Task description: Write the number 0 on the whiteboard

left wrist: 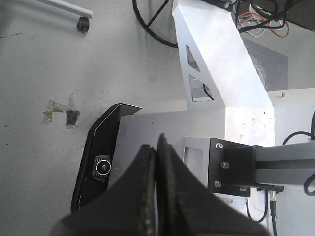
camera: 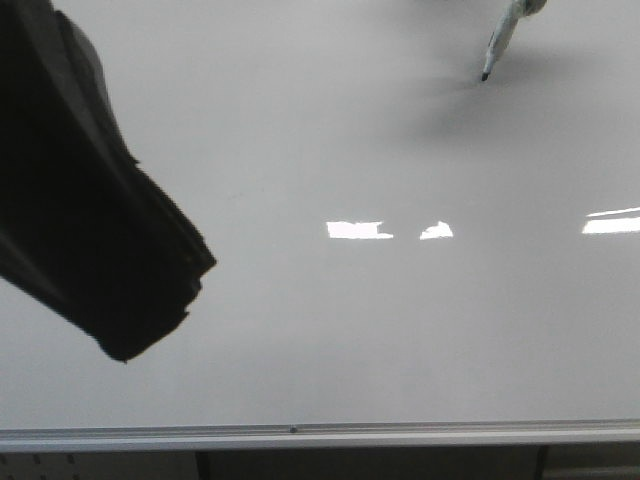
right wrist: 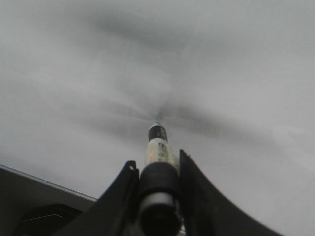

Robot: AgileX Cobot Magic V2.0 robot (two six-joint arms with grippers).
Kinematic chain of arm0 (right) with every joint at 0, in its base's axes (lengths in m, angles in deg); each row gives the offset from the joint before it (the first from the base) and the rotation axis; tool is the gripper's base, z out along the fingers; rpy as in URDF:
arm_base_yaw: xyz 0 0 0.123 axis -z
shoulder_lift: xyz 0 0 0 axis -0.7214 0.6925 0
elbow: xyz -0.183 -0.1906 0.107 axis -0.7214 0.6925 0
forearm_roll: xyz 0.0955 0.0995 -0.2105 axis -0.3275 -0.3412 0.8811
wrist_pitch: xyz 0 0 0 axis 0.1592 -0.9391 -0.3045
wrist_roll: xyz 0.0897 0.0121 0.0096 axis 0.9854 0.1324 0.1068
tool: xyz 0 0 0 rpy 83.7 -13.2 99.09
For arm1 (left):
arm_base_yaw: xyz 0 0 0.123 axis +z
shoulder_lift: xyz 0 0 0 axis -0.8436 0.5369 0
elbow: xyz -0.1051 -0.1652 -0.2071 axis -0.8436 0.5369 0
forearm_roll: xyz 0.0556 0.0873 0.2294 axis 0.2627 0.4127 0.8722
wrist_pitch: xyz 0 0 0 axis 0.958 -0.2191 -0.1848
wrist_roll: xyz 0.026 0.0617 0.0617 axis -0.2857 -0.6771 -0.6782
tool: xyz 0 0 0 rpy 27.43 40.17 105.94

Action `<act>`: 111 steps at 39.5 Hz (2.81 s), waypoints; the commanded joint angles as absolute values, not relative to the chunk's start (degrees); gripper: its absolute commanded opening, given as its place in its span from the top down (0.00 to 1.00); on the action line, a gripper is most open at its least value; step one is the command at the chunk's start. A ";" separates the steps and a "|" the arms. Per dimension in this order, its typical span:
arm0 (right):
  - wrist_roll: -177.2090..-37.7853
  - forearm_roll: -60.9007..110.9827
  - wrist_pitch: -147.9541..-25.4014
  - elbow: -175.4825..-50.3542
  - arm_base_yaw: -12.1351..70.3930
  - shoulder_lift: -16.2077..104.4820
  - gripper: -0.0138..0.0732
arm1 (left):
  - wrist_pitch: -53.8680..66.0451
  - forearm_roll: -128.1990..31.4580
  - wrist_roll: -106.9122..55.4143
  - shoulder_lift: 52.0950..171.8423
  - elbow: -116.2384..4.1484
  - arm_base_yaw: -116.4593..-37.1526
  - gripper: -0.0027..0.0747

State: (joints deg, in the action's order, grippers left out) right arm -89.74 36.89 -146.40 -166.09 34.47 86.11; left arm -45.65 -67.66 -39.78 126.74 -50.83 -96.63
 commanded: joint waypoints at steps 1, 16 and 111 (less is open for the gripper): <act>-90.45 36.46 -143.56 -168.00 34.78 84.23 0.92 | -45.49 -70.84 -39.78 125.17 -52.45 -97.04 0.99; -90.45 36.41 -142.77 -168.00 34.78 86.47 0.92 | -45.49 -70.84 -39.78 125.17 -52.45 -97.04 0.99; -99.60 19.37 -150.76 -175.23 31.83 85.16 0.92 | -45.19 -70.84 -39.78 125.17 -52.45 -97.04 0.99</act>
